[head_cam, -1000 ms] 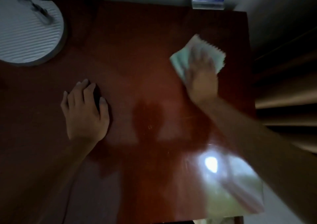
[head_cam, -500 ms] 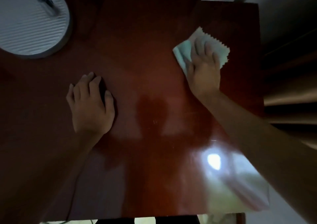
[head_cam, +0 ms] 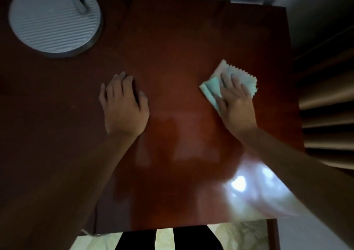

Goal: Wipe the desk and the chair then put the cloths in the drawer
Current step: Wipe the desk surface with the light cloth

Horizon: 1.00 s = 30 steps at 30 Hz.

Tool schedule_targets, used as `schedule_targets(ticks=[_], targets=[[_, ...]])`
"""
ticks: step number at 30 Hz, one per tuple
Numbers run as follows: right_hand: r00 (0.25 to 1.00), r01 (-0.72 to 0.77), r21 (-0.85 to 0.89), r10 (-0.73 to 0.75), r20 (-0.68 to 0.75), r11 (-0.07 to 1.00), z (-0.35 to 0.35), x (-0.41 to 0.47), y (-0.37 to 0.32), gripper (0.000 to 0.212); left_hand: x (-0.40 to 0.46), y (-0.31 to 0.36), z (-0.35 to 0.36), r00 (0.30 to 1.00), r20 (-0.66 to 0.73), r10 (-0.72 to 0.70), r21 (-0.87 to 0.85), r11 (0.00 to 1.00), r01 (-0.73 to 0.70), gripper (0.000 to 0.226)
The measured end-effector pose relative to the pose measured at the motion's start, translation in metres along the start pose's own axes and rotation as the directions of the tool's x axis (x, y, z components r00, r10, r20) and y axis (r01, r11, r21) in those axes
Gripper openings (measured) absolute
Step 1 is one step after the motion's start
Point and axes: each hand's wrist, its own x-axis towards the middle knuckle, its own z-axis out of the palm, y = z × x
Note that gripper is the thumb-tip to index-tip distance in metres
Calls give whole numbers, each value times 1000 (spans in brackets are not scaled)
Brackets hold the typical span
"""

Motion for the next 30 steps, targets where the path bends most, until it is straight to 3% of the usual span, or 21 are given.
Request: schedule_targets(ticks=[6,9,14,17,19,21,24,27,30], targets=[[993,100,18,-100,55,995,22,-145,-56,49,2,-4,-10,999,31,17,-137,991,-13,48],[997,76,31,-76,18,997,17,-111,-68,49,-7,-16,-27,996,50,69,-260,964,-54,49],[1000,-3,-7,3,10,1000,32,16,-140,51,-60,-83,-54,982,-29,187,-134,973,-189,42],[974,213,-89,-204,100,973,66,-12,-217,62,-78,-140,-77,999,-45,5,-72,997,-8,44],[921,373,-16,-368,128,928,75,-67,-248,64,-85,-175,-93,990,-52,-127,-28,992,126,45],[897,423,76,-429,107,903,72,-98,-250,55,-89,-204,-102,977,-42,-210,15,977,211,47],[854,502,8,-497,156,865,61,-71,-244,50,-98,-230,-107,964,-13,-265,62,962,266,50],[930,360,-141,-343,135,922,57,17,-253,53,-104,-235,-102,975,-23,-221,101,970,222,48],[974,221,-104,-214,73,970,61,71,-286,51,-103,-237,-100,975,-39,-220,101,969,223,46]])
